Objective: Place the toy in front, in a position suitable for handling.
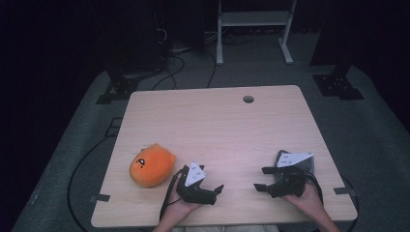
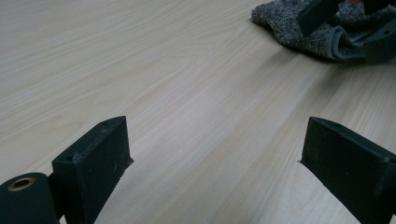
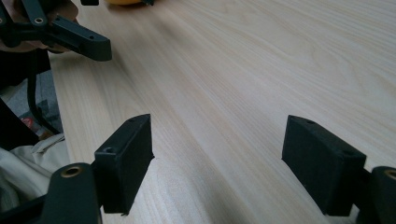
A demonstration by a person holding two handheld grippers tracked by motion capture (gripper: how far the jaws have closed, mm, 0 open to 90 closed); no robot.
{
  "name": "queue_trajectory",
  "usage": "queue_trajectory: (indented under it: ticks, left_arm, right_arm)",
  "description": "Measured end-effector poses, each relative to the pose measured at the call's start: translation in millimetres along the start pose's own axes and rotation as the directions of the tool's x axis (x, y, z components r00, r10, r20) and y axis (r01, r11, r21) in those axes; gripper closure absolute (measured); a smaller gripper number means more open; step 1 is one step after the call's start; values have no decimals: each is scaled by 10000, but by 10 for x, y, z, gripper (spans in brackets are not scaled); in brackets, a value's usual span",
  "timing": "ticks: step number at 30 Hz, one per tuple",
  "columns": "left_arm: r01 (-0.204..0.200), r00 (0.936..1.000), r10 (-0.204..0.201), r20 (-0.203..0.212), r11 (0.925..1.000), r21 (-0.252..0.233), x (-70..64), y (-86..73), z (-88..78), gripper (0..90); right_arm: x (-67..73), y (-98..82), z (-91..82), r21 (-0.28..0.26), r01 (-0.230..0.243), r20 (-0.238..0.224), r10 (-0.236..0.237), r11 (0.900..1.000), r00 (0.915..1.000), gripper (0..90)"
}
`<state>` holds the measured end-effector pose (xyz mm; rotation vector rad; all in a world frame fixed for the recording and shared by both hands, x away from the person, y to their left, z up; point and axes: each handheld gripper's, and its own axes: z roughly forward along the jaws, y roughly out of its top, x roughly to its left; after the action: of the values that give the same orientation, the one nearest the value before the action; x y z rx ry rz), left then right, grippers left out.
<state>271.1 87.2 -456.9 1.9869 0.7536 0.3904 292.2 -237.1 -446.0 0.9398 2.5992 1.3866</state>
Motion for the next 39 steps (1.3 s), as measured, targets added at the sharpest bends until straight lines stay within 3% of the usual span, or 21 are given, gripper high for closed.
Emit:
queue_trajectory:
  ticks: [5, 9, 16, 24, 29, 33, 39]
  left_arm:
    - [-17, 10000, 18, -97, 9999, 129, 21, -11, 21, 58]
    - [188, 9998, -188, -33, 9998, -42, 35, 20, -15, 64]
    - [337, 9994, -336, 31, 9943, -1007, 89, 166, -216, 63]
    - [210, 9998, -201, 73, 9898, -1411, 122, 244, -350, 32]
    - [115, 9996, -76, 273, 9892, -1458, 140, 280, -411, 29]
    - [60, 9998, -29, 219, 9895, -1444, 171, 283, -443, 26]
    - [289, 9994, -313, -129, 9876, -1544, 261, 301, -506, 26]
  right_arm:
    - [-8, -4, -14, -45, 54, -54, -54, 10000, 10000, 233]
    - [-11, -9, -7, -17, 24, -32, -24, 10000, 10000, 233]
    - [-9, -1, 17, 112, 41, 67, -41, 9999, 10000, 232]
    - [10, 10, 29, 175, 144, 192, -148, 9997, 9997, 232]
    - [-22, 25, 34, 120, 79, 323, -83, 9999, 9994, 232]
    - [-56, 30, 45, 99, -38, 301, 35, 9999, 9995, 232]
    - [-40, 10, 37, 168, 29, 194, -33, 9999, 9998, 232]
